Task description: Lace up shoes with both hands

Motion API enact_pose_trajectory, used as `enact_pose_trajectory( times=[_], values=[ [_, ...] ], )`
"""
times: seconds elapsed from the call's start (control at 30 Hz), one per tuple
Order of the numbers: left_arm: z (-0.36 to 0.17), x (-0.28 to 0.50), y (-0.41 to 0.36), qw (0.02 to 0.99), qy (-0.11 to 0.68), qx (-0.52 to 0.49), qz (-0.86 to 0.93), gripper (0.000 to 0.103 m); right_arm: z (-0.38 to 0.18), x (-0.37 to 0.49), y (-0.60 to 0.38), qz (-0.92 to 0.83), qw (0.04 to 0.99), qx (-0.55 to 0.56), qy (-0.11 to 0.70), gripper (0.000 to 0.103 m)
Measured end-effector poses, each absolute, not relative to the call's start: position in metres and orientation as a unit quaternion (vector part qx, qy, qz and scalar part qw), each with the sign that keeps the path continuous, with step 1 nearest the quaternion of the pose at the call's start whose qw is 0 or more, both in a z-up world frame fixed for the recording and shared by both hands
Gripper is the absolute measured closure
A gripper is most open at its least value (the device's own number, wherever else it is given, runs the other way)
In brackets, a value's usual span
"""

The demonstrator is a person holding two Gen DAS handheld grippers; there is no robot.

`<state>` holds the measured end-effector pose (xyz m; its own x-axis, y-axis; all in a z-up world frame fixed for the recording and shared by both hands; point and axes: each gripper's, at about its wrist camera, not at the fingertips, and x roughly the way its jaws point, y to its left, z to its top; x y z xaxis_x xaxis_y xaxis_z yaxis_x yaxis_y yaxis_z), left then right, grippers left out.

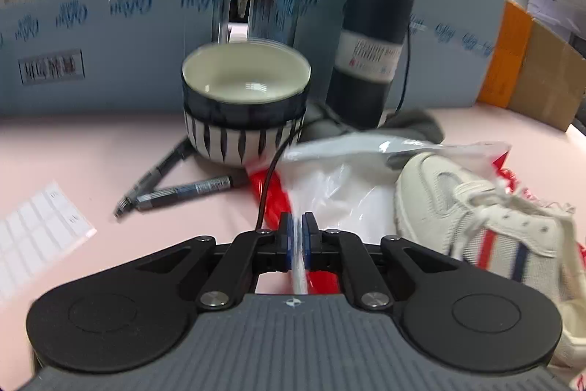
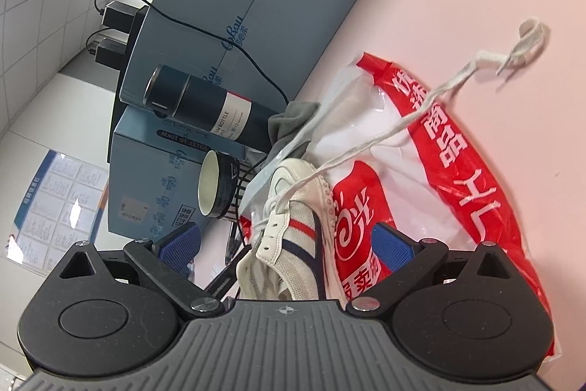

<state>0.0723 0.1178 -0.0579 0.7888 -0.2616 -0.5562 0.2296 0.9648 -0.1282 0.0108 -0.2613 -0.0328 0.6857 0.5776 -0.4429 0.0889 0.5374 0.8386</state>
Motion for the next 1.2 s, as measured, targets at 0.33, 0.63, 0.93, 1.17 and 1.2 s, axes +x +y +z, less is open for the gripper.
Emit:
enact_pose_trajectory(
  times=[0.33,0.63,0.93,1.17,1.2],
  values=[
    [-0.016,0.041,0.118,0.939,0.261,-0.081,-0.206,0.098,-0.013,0.008,-0.195,0.182,0.913,0.139,0.338,0.003],
    [-0.015,0.030,0.075,0.916,0.270,-0.057,-0.290,0.098,-0.020,0.008,-0.151,0.200,0.935,-0.039,0.290,0.042],
    [-0.021,0.015,0.082,0.925,0.270,-0.027,-0.266,0.098,-0.026,0.026,-0.164,0.248,0.908,0.047,0.335,0.085],
    [-0.039,0.038,0.087,0.925,0.295,0.082,-0.223,0.095,-0.027,0.037,-0.184,0.242,0.894,0.110,0.361,0.085],
    [-0.042,0.043,0.083,0.919,0.301,0.100,-0.233,0.093,-0.027,0.038,-0.184,0.243,0.893,0.108,0.363,0.085]
  ],
)
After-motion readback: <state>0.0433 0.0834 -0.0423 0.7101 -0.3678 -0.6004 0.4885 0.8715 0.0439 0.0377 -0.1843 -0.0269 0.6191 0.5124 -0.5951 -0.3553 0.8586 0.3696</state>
